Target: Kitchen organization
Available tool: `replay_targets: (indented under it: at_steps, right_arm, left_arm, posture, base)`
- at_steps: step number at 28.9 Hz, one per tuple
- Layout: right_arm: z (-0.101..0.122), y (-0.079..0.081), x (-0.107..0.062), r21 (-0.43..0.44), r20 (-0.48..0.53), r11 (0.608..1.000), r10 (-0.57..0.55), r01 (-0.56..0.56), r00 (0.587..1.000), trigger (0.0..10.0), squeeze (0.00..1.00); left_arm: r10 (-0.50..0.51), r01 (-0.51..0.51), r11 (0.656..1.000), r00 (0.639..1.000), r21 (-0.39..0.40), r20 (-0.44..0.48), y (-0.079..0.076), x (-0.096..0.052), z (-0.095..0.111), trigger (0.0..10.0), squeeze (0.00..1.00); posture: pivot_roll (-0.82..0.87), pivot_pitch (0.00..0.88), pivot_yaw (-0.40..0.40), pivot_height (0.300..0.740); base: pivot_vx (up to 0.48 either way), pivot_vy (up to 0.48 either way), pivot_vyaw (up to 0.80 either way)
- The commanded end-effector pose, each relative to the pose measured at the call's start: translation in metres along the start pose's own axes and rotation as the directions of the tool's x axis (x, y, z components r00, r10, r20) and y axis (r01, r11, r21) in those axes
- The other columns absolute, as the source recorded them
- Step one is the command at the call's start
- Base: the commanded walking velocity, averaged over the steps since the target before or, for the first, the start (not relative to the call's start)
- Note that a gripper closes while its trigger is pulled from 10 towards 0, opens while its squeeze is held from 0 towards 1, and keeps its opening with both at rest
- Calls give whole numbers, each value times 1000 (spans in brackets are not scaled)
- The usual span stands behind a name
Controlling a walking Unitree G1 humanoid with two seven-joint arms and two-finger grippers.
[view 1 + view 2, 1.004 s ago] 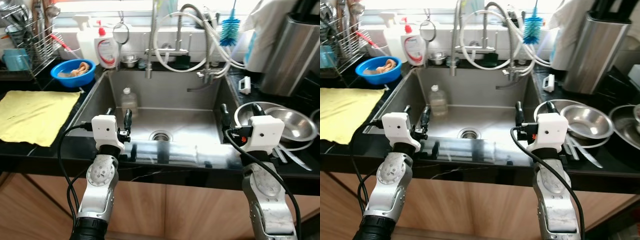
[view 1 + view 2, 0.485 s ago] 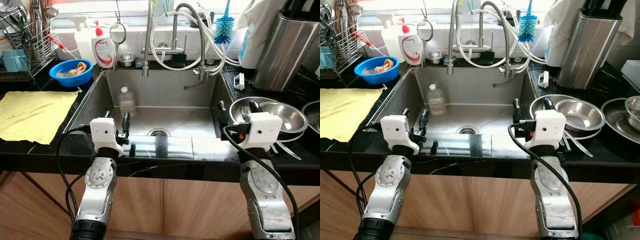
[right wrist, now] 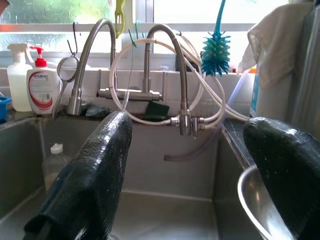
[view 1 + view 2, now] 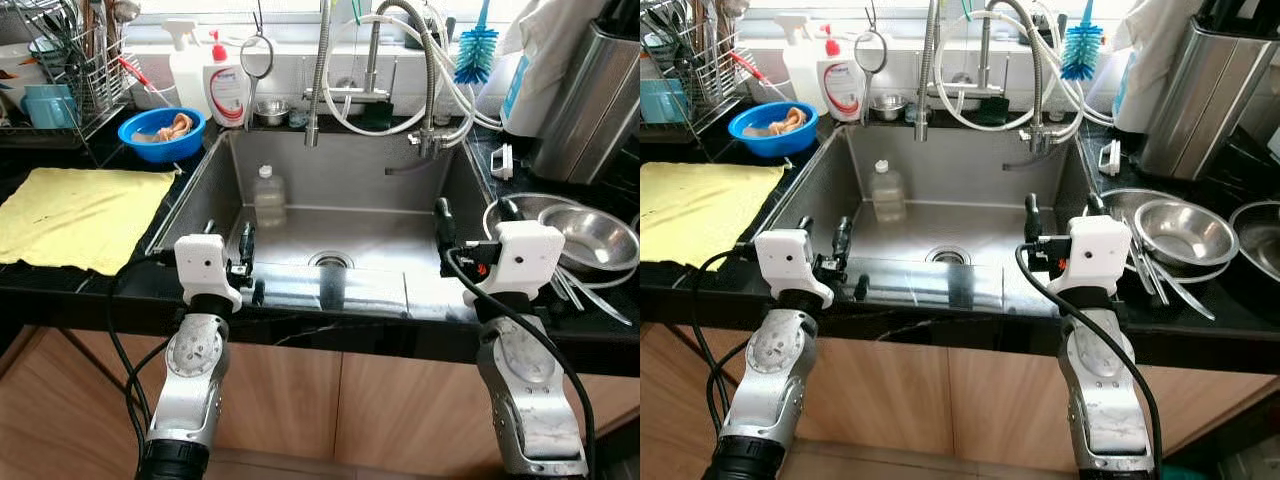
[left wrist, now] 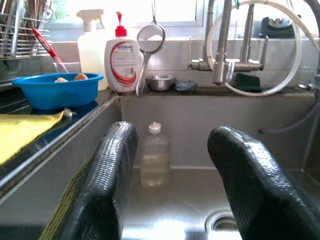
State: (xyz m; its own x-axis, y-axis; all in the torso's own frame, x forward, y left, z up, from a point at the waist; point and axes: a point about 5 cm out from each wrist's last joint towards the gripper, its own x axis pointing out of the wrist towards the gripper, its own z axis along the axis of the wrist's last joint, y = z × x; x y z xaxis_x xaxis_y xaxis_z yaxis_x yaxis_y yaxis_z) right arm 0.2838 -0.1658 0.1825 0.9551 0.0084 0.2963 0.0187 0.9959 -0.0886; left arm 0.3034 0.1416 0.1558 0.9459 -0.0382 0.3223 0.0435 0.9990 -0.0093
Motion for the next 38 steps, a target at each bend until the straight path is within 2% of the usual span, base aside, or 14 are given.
replay_targets:
  at_steps: [1,23,26,27,31,34,38]
  right_arm:
    - [-2,-1,0,2,-14,1000,0,0,1000,10000,0]
    - [-3,-1,-2,-2,-20,1000,-11,11,1000,10000,0]
    - [-4,-7,-12,-24,-29,998,-54,54,998,10000,0]
    - [-3,-15,-16,-49,-20,993,-112,111,993,10000,0]
    - [3,-19,-17,-77,11,989,-123,123,992,10000,0]
    - [6,-37,-20,-133,15,959,-250,250,968,10000,0]
    - [6,-39,-23,-150,9,945,-293,291,956,10000,0]
  left_arm:
    - [-1,1,1000,1000,16,19,0,-1,5,10000,0]
    - [-9,9,1000,1000,17,2,0,-3,4,10000,0]
    - [-10,10,1000,1000,16,3,-1,-3,4,10000,0]
    - [-12,12,1000,1000,15,1,-1,-4,3,10000,0]
    - [-16,16,1000,1000,17,-5,-1,-4,1,10000,0]
    - [-20,20,1000,1000,16,-7,-3,-3,-1,10000,0]
    - [-32,32,999,999,12,-6,-5,-3,-1,10000,0]
  posture:
    - [-135,0,46,740]
    - [-135,0,54,740]
    - [-137,0,54,740]
    - [-140,0,54,740]
    - [-146,0,53,740]
    - [-150,0,55,740]
    - [-153,0,55,740]
  base:
    - [0,0,0]
    - [0,0,0]
    - [0,0,0]
    - [0,0,0]
    - [0,0,0]
    - [0,0,0]
    - [0,0,0]
